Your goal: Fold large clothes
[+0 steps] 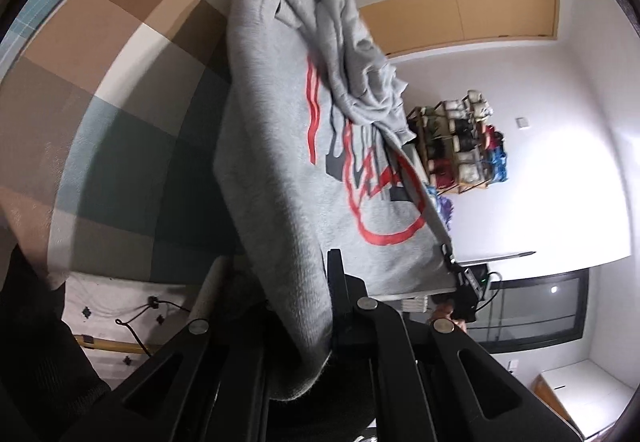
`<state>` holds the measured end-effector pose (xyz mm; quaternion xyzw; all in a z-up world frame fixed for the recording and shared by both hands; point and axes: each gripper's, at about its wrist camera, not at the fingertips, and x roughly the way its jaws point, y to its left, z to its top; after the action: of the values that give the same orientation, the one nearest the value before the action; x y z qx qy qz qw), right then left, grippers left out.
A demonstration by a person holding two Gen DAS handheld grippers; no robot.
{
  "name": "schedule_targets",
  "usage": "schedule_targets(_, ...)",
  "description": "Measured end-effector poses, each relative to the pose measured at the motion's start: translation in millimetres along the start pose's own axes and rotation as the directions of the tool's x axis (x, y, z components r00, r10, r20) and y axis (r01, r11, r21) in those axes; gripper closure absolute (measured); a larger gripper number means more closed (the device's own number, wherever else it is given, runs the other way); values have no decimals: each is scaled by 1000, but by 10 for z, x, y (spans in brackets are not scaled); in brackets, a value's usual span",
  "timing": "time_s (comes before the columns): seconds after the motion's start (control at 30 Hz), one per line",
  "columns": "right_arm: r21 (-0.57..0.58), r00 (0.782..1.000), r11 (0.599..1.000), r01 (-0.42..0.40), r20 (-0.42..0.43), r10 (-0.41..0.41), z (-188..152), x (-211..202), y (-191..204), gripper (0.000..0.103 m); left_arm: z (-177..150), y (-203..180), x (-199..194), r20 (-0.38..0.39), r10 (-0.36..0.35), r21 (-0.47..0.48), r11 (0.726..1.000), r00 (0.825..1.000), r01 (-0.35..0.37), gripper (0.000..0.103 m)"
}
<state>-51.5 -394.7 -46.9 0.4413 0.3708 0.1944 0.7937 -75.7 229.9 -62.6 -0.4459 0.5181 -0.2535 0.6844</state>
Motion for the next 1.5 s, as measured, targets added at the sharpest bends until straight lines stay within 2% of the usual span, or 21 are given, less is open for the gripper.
schedule_targets(0.13,46,995,995,-91,-24,92,-178,33,52,94,-118,3,-46,12,-19,-7,1000,1000,19,102)
schedule_targets(0.27,69,988,986,-155,-2,155,-364,-53,90,96,-227,8,-59,6,-41,-5,999,999,41,102)
schedule_targets(0.5,111,987,981,-162,36,159,-482,-335,-101,96,-295,89,-198,41,-61,-32,998,997,63,102)
schedule_targets(0.7,161,977,964,-212,66,204,-661,-521,-238,96,-433,93,-322,68,-140,-55,988,988,143,102)
schedule_targets(0.8,167,971,958,-235,84,223,-620,-602,-221,96,-350,53,-400,94,-169,-65,982,981,175,102)
schedule_targets(0.93,134,963,956,-262,98,251,-266,-510,26,96,146,-200,-504,154,-183,-29,981,971,190,102)
schedule_targets(1.0,109,953,949,-297,98,287,24,-356,213,96,438,-386,-496,162,-212,-8,976,964,216,102)
schedule_targets(1.07,102,947,944,-315,104,304,374,-165,417,96,663,-568,-476,182,-208,19,978,961,208,102)
schedule_targets(1.13,66,952,953,-295,105,288,700,23,630,96,991,-776,-408,193,-195,57,981,962,188,102)
schedule_targets(1.2,76,959,959,-275,100,267,989,243,774,96,1293,-845,-334,201,-171,49,985,965,164,102)
schedule_targets(1.27,92,974,973,-211,99,202,1286,487,861,96,1675,-892,-224,217,-124,39,992,968,118,102)
schedule_targets(1.33,142,987,979,-144,86,133,1602,808,851,96,2136,-862,-57,212,-100,-6,995,972,103,102)
schedule_targets(1.37,173,993,980,-101,85,87,1762,966,807,96,2234,-824,-14,218,-86,-24,995,972,93,102)
schedule_targets(1.43,251,997,966,-62,70,46,1961,1215,651,96,2627,-743,165,211,-68,-62,995,975,83,102)
schedule_targets(1.5,304,999,953,4,44,-18,2154,1494,487,96,2786,-623,331,198,-40,-105,993,979,62,102)
